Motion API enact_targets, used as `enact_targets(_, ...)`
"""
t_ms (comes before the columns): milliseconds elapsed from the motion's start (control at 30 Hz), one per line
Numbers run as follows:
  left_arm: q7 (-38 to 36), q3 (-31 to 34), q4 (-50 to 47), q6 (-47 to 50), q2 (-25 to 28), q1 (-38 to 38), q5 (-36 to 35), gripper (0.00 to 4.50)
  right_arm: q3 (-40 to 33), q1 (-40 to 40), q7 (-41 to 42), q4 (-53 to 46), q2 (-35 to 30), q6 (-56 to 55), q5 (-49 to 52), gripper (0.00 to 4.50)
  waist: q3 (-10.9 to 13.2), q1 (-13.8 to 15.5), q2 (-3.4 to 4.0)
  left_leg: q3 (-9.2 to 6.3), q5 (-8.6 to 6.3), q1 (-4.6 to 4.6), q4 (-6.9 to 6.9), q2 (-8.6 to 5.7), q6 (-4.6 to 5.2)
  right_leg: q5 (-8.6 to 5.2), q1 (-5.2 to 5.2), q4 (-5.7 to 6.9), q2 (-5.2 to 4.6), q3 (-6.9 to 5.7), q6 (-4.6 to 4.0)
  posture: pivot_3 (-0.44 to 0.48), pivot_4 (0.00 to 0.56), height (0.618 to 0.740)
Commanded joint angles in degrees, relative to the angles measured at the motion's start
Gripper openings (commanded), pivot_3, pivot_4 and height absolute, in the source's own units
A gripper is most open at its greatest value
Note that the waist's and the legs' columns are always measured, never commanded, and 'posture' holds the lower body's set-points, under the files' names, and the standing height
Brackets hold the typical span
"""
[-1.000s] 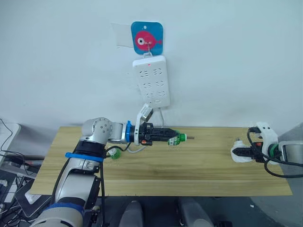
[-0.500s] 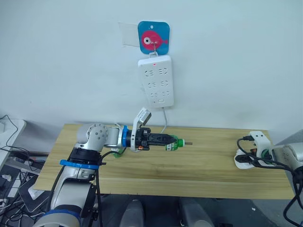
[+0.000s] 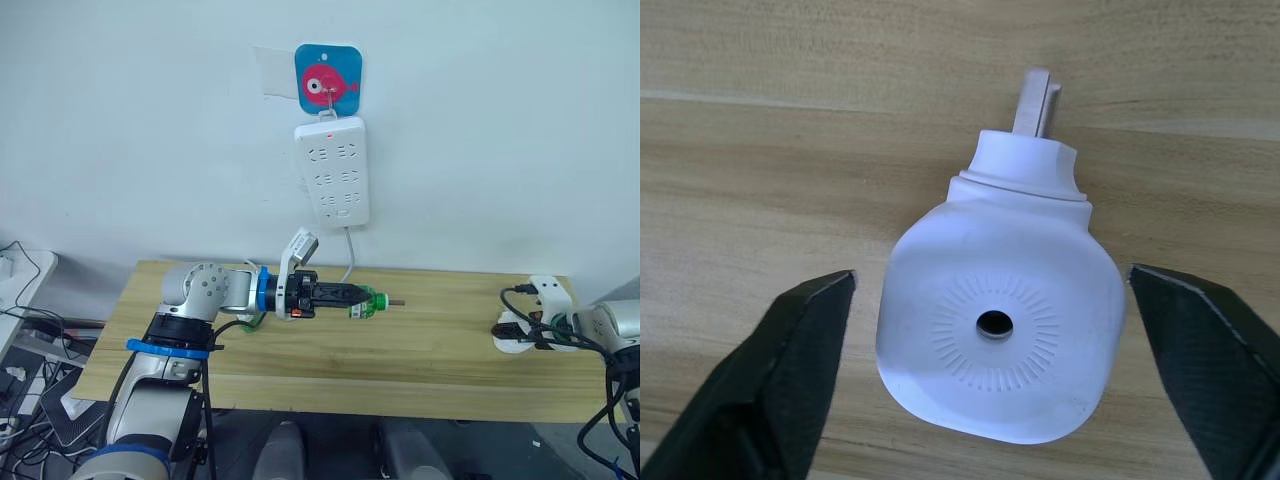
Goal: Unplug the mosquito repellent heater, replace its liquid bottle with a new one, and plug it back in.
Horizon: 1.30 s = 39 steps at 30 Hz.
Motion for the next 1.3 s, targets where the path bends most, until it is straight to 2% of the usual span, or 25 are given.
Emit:
enact_targets(33, -1.93, -0.05, -0.34, -0.67, 0.19, -0.69, 0.01, 2.22, -2.82, 0.58, 0.88, -2.19, -1.08, 1.47, -0.95, 4.48, 0.0, -0.01, 0.0, 0.0, 0.0, 0.0, 0.0, 0.0, 0.0, 0.0, 0.0, 0.0, 0.0, 0.0, 0.0, 0.0, 0.202, 0.74)
enact_targets(167, -2.97, 0.01, 0.29, -1.01, 0.65, -0.78, 0.64, 2.22, -8.8, 1.51, 1.51, -9.61, -4.18, 8.67, 1.78, 4.48, 0.09, -0.03, 0.12, 0.01, 0.0, -0.01, 0.0, -0.02, 0.0, 0.0, 0.0, -0.01, -0.01, 0.01, 0.0, -0.012, 0.2, 0.74)
enact_targets(267, -3.79, 0.02, 0.28, -2.38, 0.84, -0.56, 1.56, 2.22, -16.1, 2.86, 0.83, -17.67, -5.71, 16.55, 4.56, 4.48, 0.12, -0.06, 0.15, 0.0, 0.0, -0.01, -0.01, -0.02, 0.0, 0.0, 0.0, -0.01, -0.01, 0.0, 0.0, -0.026, 0.197, 0.74)
enact_targets(400, -7.47, -1.39, -4.3, -11.22, 0.8, 0.56, 4.25, 2.22, -31.38, 2.5, -2.56, -28.49, 0.11, 27.35, 7.43, 4.48, 0.12, -0.26, 0.13, -0.01, 0.0, 0.0, -0.03, 0.01, 0.0, 0.0, 0.0, -0.02, 0.01, 0.0, 0.0, -0.044, 0.192, 0.74)
enact_targets(467, -6.61, -0.5, -6.79, -16.66, -1.55, 0.82, 5.33, 2.22, -42.24, 1.41, -7.07, -33.3, 8.06, 28.74, 12.32, 4.48, 0.12, -0.24, 0.12, -0.03, 0.02, -0.01, -0.05, 0.05, -0.04, 0.0, 0.02, -0.03, 0.02, -0.01, 0.0, -0.064, 0.192, 0.74)
enact_targets(500, -5.55, -0.18, -8.19, -21.05, -3.45, 1.13, 6.69, 2.22, -48.85, 0.36, -9.47, -37.3, 14.18, 28.74, 16.4, 4.48, 0.13, -0.21, 0.11, -0.01, 0.02, 0.0, -0.04, 0.05, -0.06, 0.0, 0.03, -0.03, 0.01, -0.01, 0.0, -0.066, 0.193, 0.74)
enact_targets(567, -3.92, -0.36, -10.42, -29.58, -6.69, 1.95, 10.09, 2.22, -62.42, -3.14, -18.97, -43.55, 27.63, 28.74, 27.28, 4.48, 0.13, -0.29, 0.13, -0.01, 0.02, 0.0, -0.03, 0.06, -0.07, 0.0, 0.04, -0.02, 0.01, -0.01, 0.0, -0.078, 0.196, 0.74)
enact_targets(633, -1.58, -0.29, -11.36, -36.99, -10.11, 2.61, 13.18, 2.22, -70.01, -2.81, -27.5, -49.52, 37.44, 28.74, 39.53, 4.48, 0.16, -0.32, 0.21, 0.0, 0.13, -0.01, -0.06, 0.04, -0.28, 0.01, 0.04, 0.0, -0.02, 0.01, 0.0, -0.082, 0.199, 0.74)
enact_targets(700, 1.24, 0.22, -11.77, -40.37, -13.0, 2.79, 14.36, 2.22, -60.91, 8.32, -47.4, -54.23, 42.09, 11.18, 67.9, 4.48, 0.15, 0.0, 0.24, -0.01, 0.12, -0.04, -0.09, 0.04, -0.26, 0.01, 0.03, -0.04, -0.04, 0.0, -0.01, -0.089, 0.201, 0.74)
enact_targets(767, 2.26, -0.24, -12.03, -42.56, -14.14, 3.06, 15.54, 2.22, -51.53, 15.92, -59.45, -58.58, 42.51, -2.48, 84.35, 4.48, 0.17, -0.16, 0.26, -0.14, 0.0, -0.14, -0.12, 0.05, -0.04, -0.06, 0.03, -0.11, -0.24, 0.0, -0.04, -0.099, 0.204, 0.74)
enact_targets(867, 4.18, -2.12, -11.61, -48.07, -16.4, 3.34, 19.38, 2.22, -39.21, 20.18, -66.02, -67.54, 47.35, -17.37, 87.87, 4.48, 0.4, -2.15, 0.44, 0.24, -0.03, -0.24, -0.07, -0.04, 0.03, -0.04, -0.12, -0.07, -0.37, 0.11, 0.03, -0.105, 0.203, 0.74)
enact_targets(967, 4.22, -3.07, -10.63, -50.17, -17.3, 2.75, 21.06, 2.22, -30.91, 24.28, -67.54, -71.25, 45.19, -23.58, 87.87, 4.48, 0.48, -2.91, 0.3, 0.44, -0.01, -0.02, -0.01, -0.18, 0.01, 0.08, 0.02, -0.11, -0.3, 0.32, 0.31, -0.108, 0.203, 0.74)
enact_targets(1100, 3.63, -4.22, -10.98, -51.69, -18.03, 2.65, 21.57, 2.22, -23.86, 26.61, -67.25, -71.79, 39.63, -27.8, 87.78, 4.48, 0.48, -3.34, 0.3, 0.4, 0.02, 0.04, -0.01, 0.03, -0.01, -0.04, 0.02, -0.1, 0.01, 0.36, 0.56, -0.108, 0.202, 0.74)
enact_targets(1300, 2.9, -5.86, -12.72, -52.31, -17.95, 3.73, 21.74, 2.22, -18.08, 25.29, -66.01, -70.58, 35.7, -34.31, 84.52, 4.48, 0.5, -3.36, 0.26, 0.37, 0.02, 0.01, -0.04, 0.12, -0.01, -0.06, 0.0, -0.12, 0.11, 0.36, 0.52, -0.108, 0.203, 0.74)
